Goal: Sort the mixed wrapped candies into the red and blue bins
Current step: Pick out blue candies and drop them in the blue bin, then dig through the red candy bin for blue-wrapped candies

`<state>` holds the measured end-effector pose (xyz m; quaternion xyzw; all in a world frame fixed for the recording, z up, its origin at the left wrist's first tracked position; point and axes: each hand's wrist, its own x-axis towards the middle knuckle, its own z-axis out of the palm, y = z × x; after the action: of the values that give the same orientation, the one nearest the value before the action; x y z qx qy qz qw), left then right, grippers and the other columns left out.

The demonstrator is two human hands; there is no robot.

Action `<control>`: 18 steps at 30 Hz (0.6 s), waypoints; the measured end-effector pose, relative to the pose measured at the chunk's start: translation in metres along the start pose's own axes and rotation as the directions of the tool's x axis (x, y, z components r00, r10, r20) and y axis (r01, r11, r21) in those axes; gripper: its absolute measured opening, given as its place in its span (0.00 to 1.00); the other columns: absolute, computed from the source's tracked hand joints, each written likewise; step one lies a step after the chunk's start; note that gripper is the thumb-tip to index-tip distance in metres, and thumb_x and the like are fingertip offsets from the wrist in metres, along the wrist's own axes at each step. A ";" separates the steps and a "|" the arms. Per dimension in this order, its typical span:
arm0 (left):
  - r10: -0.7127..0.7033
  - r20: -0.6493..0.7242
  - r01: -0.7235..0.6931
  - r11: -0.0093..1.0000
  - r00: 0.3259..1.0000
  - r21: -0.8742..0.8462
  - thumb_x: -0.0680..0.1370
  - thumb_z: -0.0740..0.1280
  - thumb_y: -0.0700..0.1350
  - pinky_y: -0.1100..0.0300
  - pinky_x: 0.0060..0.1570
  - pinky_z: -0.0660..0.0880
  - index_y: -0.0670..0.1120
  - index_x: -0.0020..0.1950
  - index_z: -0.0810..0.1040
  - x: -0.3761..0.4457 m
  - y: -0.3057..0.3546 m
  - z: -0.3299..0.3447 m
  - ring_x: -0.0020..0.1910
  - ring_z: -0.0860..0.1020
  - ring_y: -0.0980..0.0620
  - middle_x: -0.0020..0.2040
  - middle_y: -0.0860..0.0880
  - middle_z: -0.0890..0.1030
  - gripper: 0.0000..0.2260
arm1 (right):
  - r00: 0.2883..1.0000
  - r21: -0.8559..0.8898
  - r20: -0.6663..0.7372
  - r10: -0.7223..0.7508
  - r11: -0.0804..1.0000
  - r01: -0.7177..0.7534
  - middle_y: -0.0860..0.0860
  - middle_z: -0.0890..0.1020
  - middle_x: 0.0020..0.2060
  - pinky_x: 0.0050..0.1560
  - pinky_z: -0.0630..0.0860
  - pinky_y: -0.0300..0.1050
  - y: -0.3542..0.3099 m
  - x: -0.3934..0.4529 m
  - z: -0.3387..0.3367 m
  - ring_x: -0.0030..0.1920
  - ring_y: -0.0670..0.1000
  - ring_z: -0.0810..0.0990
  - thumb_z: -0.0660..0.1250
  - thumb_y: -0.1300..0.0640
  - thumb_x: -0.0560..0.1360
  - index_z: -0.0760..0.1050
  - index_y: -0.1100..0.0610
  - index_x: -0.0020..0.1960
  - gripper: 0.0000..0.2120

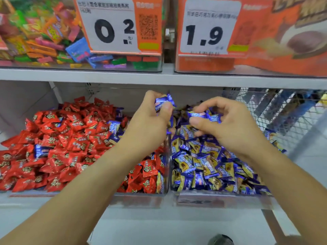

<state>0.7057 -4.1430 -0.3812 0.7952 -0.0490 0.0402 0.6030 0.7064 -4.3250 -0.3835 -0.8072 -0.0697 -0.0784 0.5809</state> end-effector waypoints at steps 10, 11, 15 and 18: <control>0.256 0.247 -0.353 0.739 0.935 0.573 0.78 0.66 0.54 0.48 0.70 0.60 0.46 0.74 0.58 0.015 -0.006 0.032 0.66 0.65 0.46 0.66 0.45 0.68 0.30 | 0.996 -0.209 0.031 -0.086 0.974 0.091 0.42 0.83 0.58 0.68 0.74 0.53 0.046 0.021 -0.052 0.62 0.43 0.78 0.68 0.67 0.76 0.77 0.43 0.61 0.22; 0.261 0.223 -0.343 0.740 0.939 0.579 0.79 0.64 0.54 0.52 0.68 0.62 0.46 0.75 0.59 0.012 -0.011 0.025 0.67 0.65 0.47 0.67 0.45 0.68 0.29 | 0.991 -0.272 0.090 -0.099 0.955 0.120 0.45 0.82 0.60 0.68 0.73 0.53 0.045 0.020 -0.053 0.62 0.44 0.79 0.68 0.65 0.77 0.76 0.42 0.63 0.21; 0.109 0.270 -0.259 0.744 0.957 0.616 0.81 0.57 0.58 0.63 0.65 0.61 0.50 0.77 0.58 -0.004 -0.028 -0.004 0.70 0.66 0.54 0.72 0.50 0.65 0.27 | 0.919 -0.547 0.384 -0.094 0.778 0.308 0.42 0.66 0.76 0.78 0.53 0.52 0.038 0.010 -0.028 0.75 0.44 0.60 0.64 0.46 0.80 0.69 0.39 0.72 0.21; 0.048 0.373 -0.272 0.771 0.927 0.576 0.80 0.52 0.63 0.64 0.70 0.58 0.53 0.80 0.51 -0.016 -0.030 -0.015 0.74 0.61 0.60 0.78 0.54 0.61 0.31 | 0.853 -0.730 0.513 0.102 0.574 0.371 0.39 0.48 0.80 0.76 0.34 0.66 0.048 0.007 0.003 0.80 0.52 0.39 0.50 0.33 0.79 0.52 0.33 0.78 0.28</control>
<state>0.6940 -4.1206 -0.4075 0.9357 -0.2040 -0.0308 0.2861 0.7229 -4.3372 -0.4273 -0.9636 -0.2383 0.0653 0.1017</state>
